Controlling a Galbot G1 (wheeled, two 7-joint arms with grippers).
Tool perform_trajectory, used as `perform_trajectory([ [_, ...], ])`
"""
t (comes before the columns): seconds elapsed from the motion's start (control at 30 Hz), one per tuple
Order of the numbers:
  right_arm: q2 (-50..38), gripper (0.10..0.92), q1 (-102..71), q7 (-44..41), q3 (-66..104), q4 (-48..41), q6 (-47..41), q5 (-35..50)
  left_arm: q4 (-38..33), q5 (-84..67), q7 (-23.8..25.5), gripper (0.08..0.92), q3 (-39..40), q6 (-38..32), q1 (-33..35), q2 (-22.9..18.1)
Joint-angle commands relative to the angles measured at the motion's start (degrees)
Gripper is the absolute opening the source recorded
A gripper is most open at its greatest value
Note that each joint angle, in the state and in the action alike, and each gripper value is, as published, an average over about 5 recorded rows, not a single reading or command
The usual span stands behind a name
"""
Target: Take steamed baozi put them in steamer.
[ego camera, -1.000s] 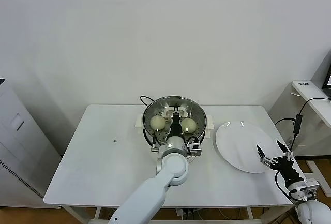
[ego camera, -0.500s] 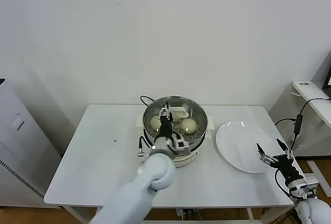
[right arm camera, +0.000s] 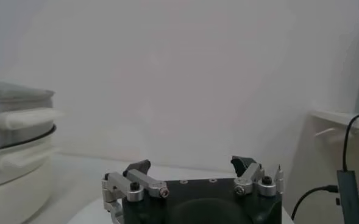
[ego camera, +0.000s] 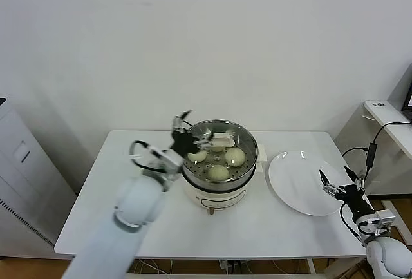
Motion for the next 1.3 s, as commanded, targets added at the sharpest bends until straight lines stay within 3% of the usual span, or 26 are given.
perform_trajectory([
  [0.03,0.7,0.823,0.73,2.57,-1.12,1.55,-4.12,1.21,5.72,-31.6,-6.38,0.823,-22.81,-10.03,13.55,8.74],
  [0.3,1.07,0.823,1.08,5.19,-2.46,2.76,-5.14,2.09,11.43,-24.94,-4.26,0.823,-25.81,-15.32,21.36,9.37],
  [0.7,2.29,0.823,0.5,7.24,-3.07,1.95,-5.12,1.1,16.91,-22.5,-8.92,0.823,-24.92,-15.1,21.58,5.53],
  [1.3,2.98,0.823,-1.52,6.96,-2.02,3.66,-5.86,-0.84,15.08,-23.52,-7.15,0.823,-24.36,-15.7,23.62,5.64],
])
